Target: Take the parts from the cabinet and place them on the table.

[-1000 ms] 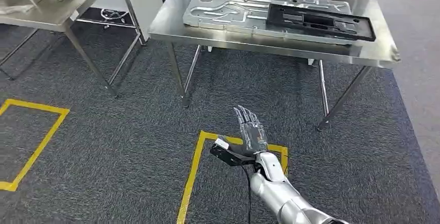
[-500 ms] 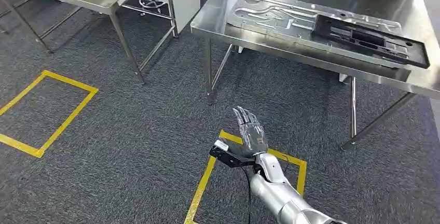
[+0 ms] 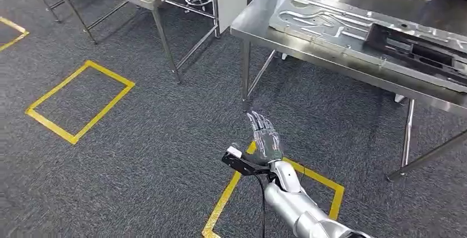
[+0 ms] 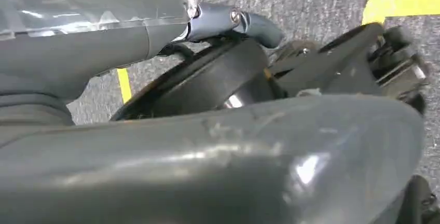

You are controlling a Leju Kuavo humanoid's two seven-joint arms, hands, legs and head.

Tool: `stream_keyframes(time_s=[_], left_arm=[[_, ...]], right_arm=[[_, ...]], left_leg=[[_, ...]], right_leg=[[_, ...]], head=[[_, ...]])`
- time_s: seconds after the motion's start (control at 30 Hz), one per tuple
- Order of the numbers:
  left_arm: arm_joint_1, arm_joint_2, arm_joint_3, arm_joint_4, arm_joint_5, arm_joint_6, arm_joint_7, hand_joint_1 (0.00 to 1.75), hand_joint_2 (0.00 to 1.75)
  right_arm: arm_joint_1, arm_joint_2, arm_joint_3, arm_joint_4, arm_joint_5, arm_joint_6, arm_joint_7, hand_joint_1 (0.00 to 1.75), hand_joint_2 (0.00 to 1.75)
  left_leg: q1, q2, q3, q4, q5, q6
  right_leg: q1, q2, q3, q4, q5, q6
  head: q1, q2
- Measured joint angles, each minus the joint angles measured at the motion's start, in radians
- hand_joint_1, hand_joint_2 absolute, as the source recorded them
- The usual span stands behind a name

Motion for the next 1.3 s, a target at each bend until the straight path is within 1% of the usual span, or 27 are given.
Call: stream_keyframes(time_s=[0.03, 0.07, 0.1, 0.23, 0.27, 0.3, 0.33, 0.4, 0.43, 0.47, 0.53, 0.57, 0.6, 0.63, 0.73, 0.77, 0.8, 0.83, 0.9, 0.93, 0.97, 1.0, 1.07, 1.1, 1.13, 1.27, 1.3], left_arm=[[0.0, 0.0, 0.0, 0.0, 0.0, 0.0, 0.0, 0.0, 0.0], [-0.001, 0.001, 0.0, 0.0, 0.0, 0.0, 0.0, 0.0, 0.0], [-0.003, 0.001, 0.0, 0.0, 0.0, 0.0, 0.0, 0.0, 0.0], [-0.001, 0.001, 0.0, 0.0, 0.0, 0.0, 0.0, 0.0, 0.0], [0.0, 0.001, 0.0, 0.0, 0.0, 0.0, 0.0, 0.0, 0.0], [0.0, 0.001, 0.0, 0.0, 0.0, 0.0, 0.0, 0.0, 0.0], [-0.003, 0.001, 0.0, 0.0, 0.0, 0.0, 0.0, 0.0, 0.0], [-0.006, 0.0, 0.0, 0.0, 0.0, 0.0, 0.0, 0.0, 0.0], [-0.005, 0.0, 0.0, 0.0, 0.0, 0.0, 0.0, 0.0, 0.0], [-0.002, 0.001, 0.0, 0.0, 0.0, 0.0, 0.0, 0.0, 0.0], [-0.001, 0.001, 0.0, 0.0, 0.0, 0.0, 0.0, 0.0, 0.0], [-0.002, 0.0, 0.0, 0.0, 0.0, 0.0, 0.0, 0.0, 0.0], [-0.003, 0.0, 0.0, 0.0, 0.0, 0.0, 0.0, 0.0, 0.0], [-0.005, -0.001, 0.0, 0.0, 0.0, 0.0, 0.0, 0.0, 0.0], [0.0, -0.002, 0.0, 0.0, 0.0, 0.0, 0.0, 0.0, 0.0], [0.002, 0.0, 0.0, 0.0, 0.0, 0.0, 0.0, 0.0, 0.0], [0.004, -0.001, 0.0, 0.0, 0.0, 0.0, 0.0, 0.0, 0.0], [0.002, -0.001, 0.0, 0.0, 0.0, 0.0, 0.0, 0.0, 0.0], [-0.004, -0.001, 0.0, 0.0, 0.0, 0.0, 0.0, 0.0, 0.0], [-0.004, -0.001, 0.0, 0.0, 0.0, 0.0, 0.0, 0.0, 0.0], [-0.002, -0.001, 0.0, 0.0, 0.0, 0.0, 0.0, 0.0, 0.0], [-0.002, -0.001, 0.0, 0.0, 0.0, 0.0, 0.0, 0.0, 0.0], [-0.002, 0.0, 0.0, 0.0, 0.0, 0.0, 0.0, 0.0, 0.0], [-0.002, 0.0, 0.0, 0.0, 0.0, 0.0, 0.0, 0.0, 0.0], [-0.005, 0.0, 0.0, 0.0, 0.0, 0.0, 0.0, 0.0, 0.0], [-0.001, 0.0, 0.0, 0.0, 0.0, 0.0, 0.0, 0.0, 0.0], [0.0, 0.0, 0.0, 0.0, 0.0, 0.0, 0.0, 0.0, 0.0]], right_arm=[[-0.001, 0.0, 0.0, 0.0, 0.0, 0.0, 0.0, 0.0, 0.0], [-0.001, 0.0, 0.0, 0.0, 0.0, 0.0, 0.0, 0.0, 0.0], [-0.002, 0.0, 0.0, 0.0, 0.0, 0.0, 0.0, 0.0, 0.0], [-0.004, 0.003, 0.0, -0.001, 0.0, 0.0, 0.0, 0.0, 0.0], [-0.005, 0.003, 0.0, -0.001, 0.0, 0.0, 0.0, 0.0, 0.0], [-0.006, 0.003, 0.0, -0.001, 0.0, 0.0, 0.0, 0.0, 0.0], [-0.006, 0.003, 0.0, -0.001, 0.0, 0.0, 0.0, 0.0, 0.0], [0.0, 0.0, -0.001, 0.0, 0.0, 0.0, 0.0, 0.0, 0.0], [0.002, -0.002, -0.001, 0.0, 0.0, 0.0, 0.0, 0.0, 0.0], [0.004, -0.003, -0.001, 0.001, 0.0, 0.0, 0.0, 0.0, 0.0], [0.003, -0.004, -0.001, 0.0, 0.0, 0.0, 0.0, 0.0, 0.0], [0.001, -0.004, -0.001, 0.0, 0.0, 0.0, 0.0, 0.0, 0.0], [0.0, -0.004, -0.001, 0.0, 0.0, 0.0, 0.0, 0.0, 0.0], [0.0, -0.006, -0.001, 0.0, 0.0, 0.0, 0.0, 0.0, 0.0], [-0.002, -0.005, -0.001, 0.0, 0.0, 0.0, 0.0, 0.0, 0.0], [-0.003, -0.002, -0.001, -0.001, 0.0, 0.0, 0.0, 0.0, 0.0], [-0.005, -0.002, -0.001, -0.001, 0.0, 0.0, 0.0, 0.0, 0.0], [-0.005, 0.002, -0.001, -0.001, 0.0, 0.0, 0.0, 0.0, 0.0], [-0.002, 0.0, -0.001, 0.0, 0.0, 0.0, 0.0, 0.0, 0.0], [-0.001, 0.0, -0.001, 0.0, 0.0, 0.0, 0.0, 0.0, 0.0], [0.0, 0.0, -0.001, 0.0, 0.0, 0.0, 0.0, 0.0, 0.0], [0.0, 0.0, -0.001, 0.0, 0.0, 0.0, 0.0, 0.0, 0.0], [-0.001, 0.0, -0.001, 0.0, 0.0, 0.0, 0.0, 0.0, 0.0], [-0.002, 0.0, -0.001, 0.0, 0.0, 0.0, 0.0, 0.0, 0.0], [-0.003, 0.0, -0.001, 0.0, 0.0, 0.0, 0.0, 0.0, 0.0], [-0.004, 0.003, -0.001, -0.001, 0.0, 0.0, 0.0, 0.0, 0.0], [-0.006, 0.003, -0.001, -0.001, 0.0, 0.0, 0.0, 0.0, 0.0]], left_leg=[[0.0, 0.009, 0.05, -0.089, 0.044, 0.001], [0.0, 0.036, 0.109, -0.195, 0.085, 0.004], [-0.011, 0.077, 0.125, -0.228, 0.066, 0.015], [-0.015, 0.039, 0.118, -0.233, 0.079, 0.035], [-0.006, 0.028, 0.125, -0.244, 0.086, 0.045], [-0.006, 0.019, 0.125, -0.247, 0.089, 0.05], [-0.006, 0.012, 0.123, -0.247, 0.091, 0.054], [-0.008, -0.013, 0.12, -0.247, 0.092, 0.058], [-0.009, -0.027, 0.119, -0.246, 0.092, 0.058], [-0.009, -0.042, 0.119, -0.245, 0.092, 0.058], [-0.009, -0.068, 0.119, -0.24, 0.092, 0.057], [-0.009, -0.08, 0.12, -0.237, 0.092, 0.056], [-0.007, -0.091, 0.118, -0.236, 0.091, 0.052], [-0.013, -0.1, 0.113, -0.23, 0.09, 0.044], [-0.002, -0.128, 0.107, -0.243, 0.101, 0.022], [-0.009, -0.13, 0.105, -0.243, 0.101, 0.016], [-0.011, -0.074, 0.101, -0.225, 0.087, 0.016], [-0.012, -0.035, 0.081, -0.182, 0.056, 0.014], [-0.007, -0.01, 0.004, -0.022, -0.022, 0.006], [-0.004, -0.008, -0.029, 0.05, -0.046, 0.003], [-0.003, -0.006, -0.041, 0.076, -0.046, 0.0], [-0.003, -0.003, -0.028, 0.052, -0.025, -0.001], [-0.003, 0.013, 0.061, -0.11, 0.056, 0.001], [-0.005, 0.051, 0.117, -0.211, 0.091, 0.006], [-0.019, 0.085, 0.132, -0.234, 0.072, 0.015], [-0.016, 0.037, 0.123, -0.241, 0.082, 0.036], [-0.01, 0.028, 0.128, -0.248, 0.088, 0.044]], right_leg=[[0.0, -0.012, 0.002, 0.003, -0.004, 0.003], [0.0, -0.023, 0.005, 0.009, -0.01, 0.007], [0.005, -0.03, 0.005, 0.011, -0.014, 0.013], [0.009, -0.062, 0.01, 0.01, -0.017, 0.035], [0.003, -0.051, 0.01, 0.013, -0.025, 0.045], [-0.001, 0.005, 0.003, 0.036, -0.046, 0.049], [-0.003, 0.036, -0.023, 0.093, -0.084, 0.05], [-0.002, 0.055, -0.103, 0.258, -0.159, 0.053], [-0.002, 0.056, -0.135, 0.317, -0.172, 0.053], [-0.001, 0.057, -0.143, 0.325, -0.157, 0.052], [-0.002, 0.063, -0.093, 0.207, -0.073, 0.046], [-0.002, 0.078, -0.05, 0.114, -0.026, 0.042], [-0.003, 0.126, -0.017, 0.036, -0.005, 0.034], [-0.004, 0.143, -0.009, 0.022, -0.014, 0.031], [0.004, 0.112, -0.011, 0.023, -0.009, 0.02], [-0.008, 0.1, -0.006, 0.009, -0.002, 0.009], [-0.008, 0.086, 0.001, 0.0, 0.002, 0.002], [-0.007, 0.076, 0.003, -0.002, 0.002, -0.006], [-0.001, 0.047, 0.002, -0.001, 0.0, -0.009], [0.0, 0.032, 0.002, -0.001, -0.001, -0.01], [0.001, 0.02, 0.002, 0.0, -0.002, -0.01], [0.001, 0.008, 0.002, 0.001, -0.004, -0.008], [0.001, -0.014, 0.006, 0.005, -0.01, -0.002], [0.001, -0.025, 0.01, 0.008, -0.016, 0.003], [0.011, -0.033, 0.01, 0.011, -0.021, 0.01], [0.011, -0.066, 0.018, 0.008, -0.025, 0.029], [0.003, -0.037, 0.017, 0.016, -0.036, 0.039]], head=[[0.0, 0.0], [0.0, 0.0], [0.0, 0.0], [0.001, 0.0], [0.002, 0.0], [0.003, 0.0], [0.002, 0.0], [0.002, 0.0], [0.002, 0.0], [0.002, 0.0], [0.002, 0.0], [0.003, 0.0], [0.003, 0.0], [0.001, 0.0], [0.002, 0.0], [0.001, 0.0], [0.002, 0.0], [-0.007, 0.0], [-0.006, 0.0], [-0.006, 0.0], [-0.006, 0.0], [-0.006, 0.0], [-0.006, 0.0], [-0.006, 0.0], [-0.006, 0.0], [-0.005, 0.0], [-0.003, 0.0]])
